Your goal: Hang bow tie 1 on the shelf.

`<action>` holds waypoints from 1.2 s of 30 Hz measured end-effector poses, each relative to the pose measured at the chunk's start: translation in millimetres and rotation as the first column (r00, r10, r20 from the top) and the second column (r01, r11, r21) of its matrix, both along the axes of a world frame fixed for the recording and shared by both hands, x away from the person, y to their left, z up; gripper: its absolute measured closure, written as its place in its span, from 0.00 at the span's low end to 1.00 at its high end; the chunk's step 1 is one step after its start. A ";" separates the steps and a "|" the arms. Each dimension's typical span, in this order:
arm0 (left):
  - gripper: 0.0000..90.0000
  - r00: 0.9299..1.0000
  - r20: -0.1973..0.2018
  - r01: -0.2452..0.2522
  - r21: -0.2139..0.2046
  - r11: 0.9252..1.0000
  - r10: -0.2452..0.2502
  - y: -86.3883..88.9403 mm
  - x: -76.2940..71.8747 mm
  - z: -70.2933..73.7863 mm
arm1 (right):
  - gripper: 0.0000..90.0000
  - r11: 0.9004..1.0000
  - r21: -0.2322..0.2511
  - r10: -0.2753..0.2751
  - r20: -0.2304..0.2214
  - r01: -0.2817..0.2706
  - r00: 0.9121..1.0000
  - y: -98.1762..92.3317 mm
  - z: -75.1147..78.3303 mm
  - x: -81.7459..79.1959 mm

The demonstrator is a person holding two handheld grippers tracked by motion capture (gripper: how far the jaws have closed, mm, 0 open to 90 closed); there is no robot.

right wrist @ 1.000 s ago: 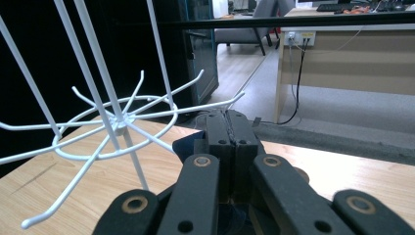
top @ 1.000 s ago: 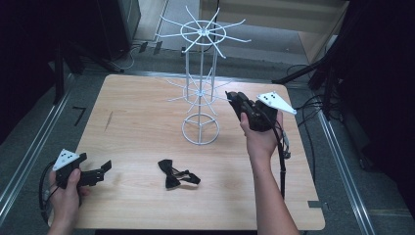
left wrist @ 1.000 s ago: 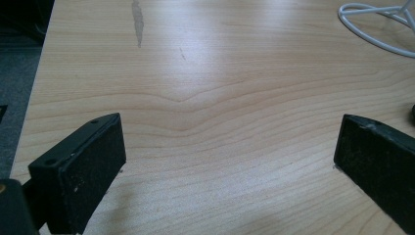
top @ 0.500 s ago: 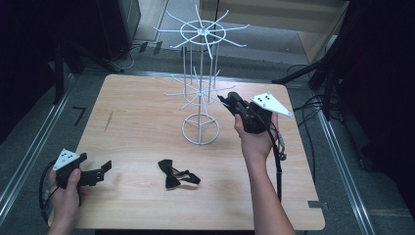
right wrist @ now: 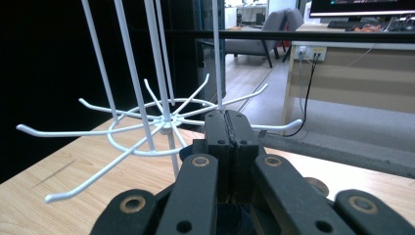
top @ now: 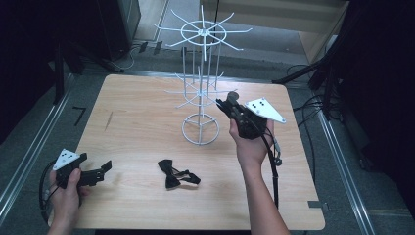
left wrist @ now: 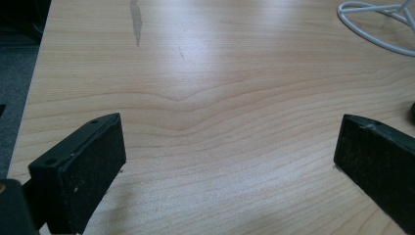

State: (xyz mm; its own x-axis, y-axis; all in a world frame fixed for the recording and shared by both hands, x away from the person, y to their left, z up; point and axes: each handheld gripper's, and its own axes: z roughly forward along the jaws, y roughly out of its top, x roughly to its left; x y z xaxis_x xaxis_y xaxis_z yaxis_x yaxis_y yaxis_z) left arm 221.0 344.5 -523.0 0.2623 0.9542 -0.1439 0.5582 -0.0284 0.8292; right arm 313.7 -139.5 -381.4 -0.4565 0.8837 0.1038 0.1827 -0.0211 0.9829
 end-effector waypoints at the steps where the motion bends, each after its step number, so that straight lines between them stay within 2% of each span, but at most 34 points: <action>1: 0.00 1.000 0.000 0.000 0.000 1.000 0.000 0.0 0.0 0.0 | 1.00 1.000 0.008 0.002 -0.002 -0.002 1.000 -0.9 0.0 -2.5; 6: 0.00 1.000 -0.001 0.001 0.003 1.000 -0.001 -0.3 0.0 0.0 | 1.00 1.000 0.016 0.010 0.004 -0.010 1.000 -5.2 0.1 -10.9; 10: 0.00 1.000 -0.002 0.001 0.007 1.000 -0.001 -0.7 -0.1 0.2 | 1.00 1.000 0.011 0.024 0.003 -0.024 1.000 -2.5 -0.4 -14.6; 11: 0.00 1.000 -0.001 0.001 0.008 1.000 -0.001 -0.6 0.0 0.1 | 1.00 0.999 -0.003 0.033 0.004 -0.033 0.999 0.4 -1.9 -15.7; 18: 0.00 1.000 -0.002 0.002 0.005 1.000 -0.002 -0.3 0.0 0.1 | 0.96 1.000 0.000 0.030 0.001 -0.030 1.000 1.8 -7.0 -14.4; 23: 0.00 1.000 -0.004 0.004 0.005 1.000 -0.004 -0.3 0.1 0.1 | 0.90 0.999 -0.034 0.010 0.020 -0.010 1.000 4.6 -7.5 -15.6; 29: 0.00 1.000 -0.004 0.004 0.006 1.000 -0.004 -0.4 0.2 0.1 | 0.86 0.999 -0.045 0.024 0.030 -0.023 0.999 9.4 -10.8 -17.3; 36: 0.00 1.000 -0.004 0.003 0.006 1.000 -0.003 -0.5 0.2 0.1 | 0.85 0.997 -0.069 0.038 0.011 -0.037 0.999 15.5 -19.7 -13.4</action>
State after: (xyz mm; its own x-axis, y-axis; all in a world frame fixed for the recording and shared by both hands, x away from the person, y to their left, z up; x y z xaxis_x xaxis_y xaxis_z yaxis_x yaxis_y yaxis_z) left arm 221.2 344.0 -522.9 0.2647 0.9543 -0.1388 0.5615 -0.0355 0.8267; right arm 300.3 -124.0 -401.1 -0.4900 0.8709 0.0375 0.1697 0.0531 0.9841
